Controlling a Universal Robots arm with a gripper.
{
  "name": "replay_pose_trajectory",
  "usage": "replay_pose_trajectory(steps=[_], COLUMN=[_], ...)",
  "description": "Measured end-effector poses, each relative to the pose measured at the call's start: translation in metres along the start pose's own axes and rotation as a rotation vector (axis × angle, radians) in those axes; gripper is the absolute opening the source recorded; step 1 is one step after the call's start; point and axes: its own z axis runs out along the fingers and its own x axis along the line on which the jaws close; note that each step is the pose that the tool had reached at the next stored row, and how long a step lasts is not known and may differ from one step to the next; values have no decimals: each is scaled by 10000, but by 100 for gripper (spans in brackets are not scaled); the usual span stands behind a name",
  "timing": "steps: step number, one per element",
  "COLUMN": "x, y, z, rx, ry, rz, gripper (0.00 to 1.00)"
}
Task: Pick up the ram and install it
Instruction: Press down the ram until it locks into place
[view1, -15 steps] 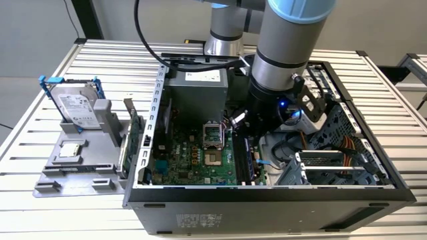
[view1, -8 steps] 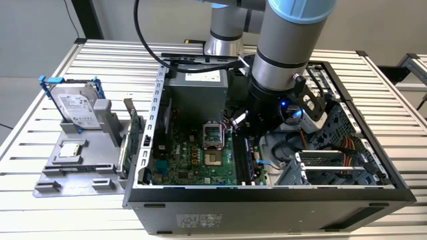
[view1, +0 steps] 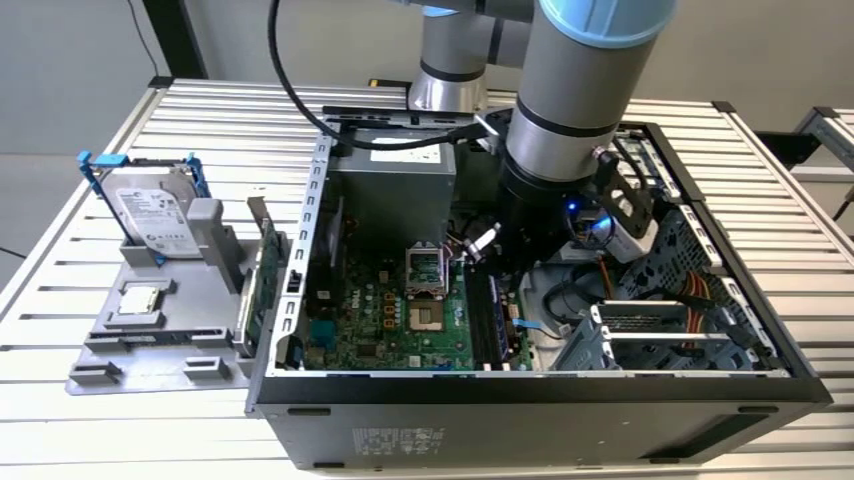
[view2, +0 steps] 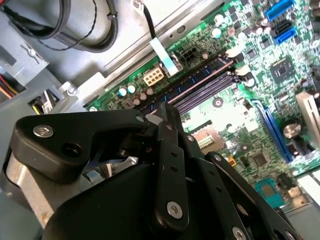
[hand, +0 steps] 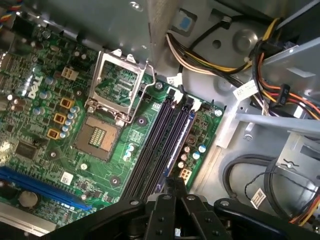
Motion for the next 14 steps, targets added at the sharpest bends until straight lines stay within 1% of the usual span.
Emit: replay_pose_trajectory(steps=[14], x=[-1], y=[0], z=[4], rx=[-53], ry=[-48], rz=[-2538], gripper=[0])
